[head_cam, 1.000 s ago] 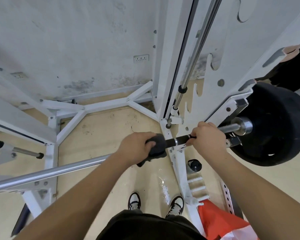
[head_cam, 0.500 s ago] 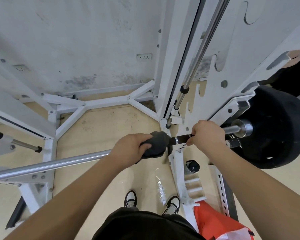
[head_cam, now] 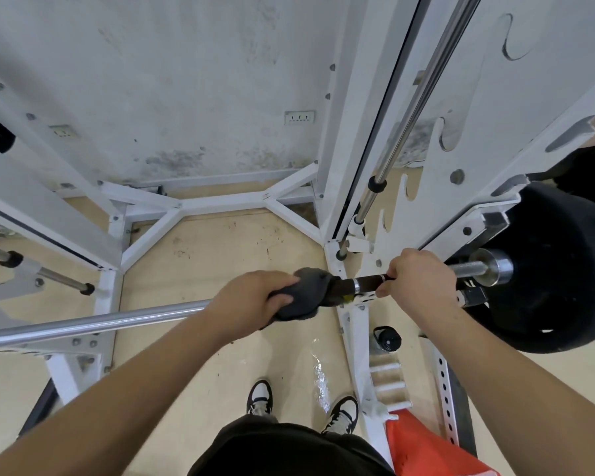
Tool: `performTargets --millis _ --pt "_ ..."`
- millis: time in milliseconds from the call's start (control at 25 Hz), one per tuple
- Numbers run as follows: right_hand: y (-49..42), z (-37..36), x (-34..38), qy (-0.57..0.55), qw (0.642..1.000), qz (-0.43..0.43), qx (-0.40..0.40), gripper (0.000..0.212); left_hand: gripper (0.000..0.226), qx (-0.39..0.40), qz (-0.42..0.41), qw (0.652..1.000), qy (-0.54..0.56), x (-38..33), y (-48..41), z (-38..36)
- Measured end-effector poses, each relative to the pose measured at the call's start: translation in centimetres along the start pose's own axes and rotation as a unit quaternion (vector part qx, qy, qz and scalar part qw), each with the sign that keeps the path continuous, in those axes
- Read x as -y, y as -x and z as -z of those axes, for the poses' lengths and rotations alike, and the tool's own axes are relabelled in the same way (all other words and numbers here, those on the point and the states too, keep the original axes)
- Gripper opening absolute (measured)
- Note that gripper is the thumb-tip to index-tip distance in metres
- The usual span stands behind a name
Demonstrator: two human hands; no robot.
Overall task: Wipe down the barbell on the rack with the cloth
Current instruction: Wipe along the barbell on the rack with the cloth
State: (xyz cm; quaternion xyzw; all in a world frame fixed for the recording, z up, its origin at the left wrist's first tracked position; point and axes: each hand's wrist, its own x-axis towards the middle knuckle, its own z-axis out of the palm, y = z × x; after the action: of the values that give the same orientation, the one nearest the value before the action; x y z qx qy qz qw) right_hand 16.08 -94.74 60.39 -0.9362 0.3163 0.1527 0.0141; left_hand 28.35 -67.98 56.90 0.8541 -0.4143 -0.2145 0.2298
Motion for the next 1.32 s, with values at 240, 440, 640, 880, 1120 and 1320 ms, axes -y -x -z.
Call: performTargets --millis 240,440,640,880,1120,1320 --pt "0.0 -0.9 -0.8 -0.012 0.999 0.02 -0.031 0.03 0.014 -0.045 0.043 0.993 -0.104 -1.4 -1.0 -0.1" --pt "1.1 -1.7 -2.9 -0.04 0.99 0.113 -0.068 0.026 0.023 -0.008 0.003 0.999 -0.032 -3.9 -2.5 -1.6" --pt "-0.1 -2.5 -6.7 -0.034 0.987 0.127 -0.095 0.015 0.016 0.016 0.041 0.994 -0.104 -7.7 -6.2 -1.8" --pt "-1.2 -3.1 -7.8 -0.079 0.979 0.143 -0.118 0.01 0.02 0.026 0.016 1.0 0.008 -11.9 -9.5 -6.3" --pt "-0.8 -4.1 -8.5 -0.108 0.968 0.174 -0.141 0.011 0.012 -0.037 0.124 0.986 -0.102 -12.7 -8.2 -6.2" --pt "-0.9 -3.7 -9.0 -0.097 0.967 0.19 -0.14 0.006 0.007 -0.22 0.0 0.971 -0.098 -15.8 -8.4 -12.2"
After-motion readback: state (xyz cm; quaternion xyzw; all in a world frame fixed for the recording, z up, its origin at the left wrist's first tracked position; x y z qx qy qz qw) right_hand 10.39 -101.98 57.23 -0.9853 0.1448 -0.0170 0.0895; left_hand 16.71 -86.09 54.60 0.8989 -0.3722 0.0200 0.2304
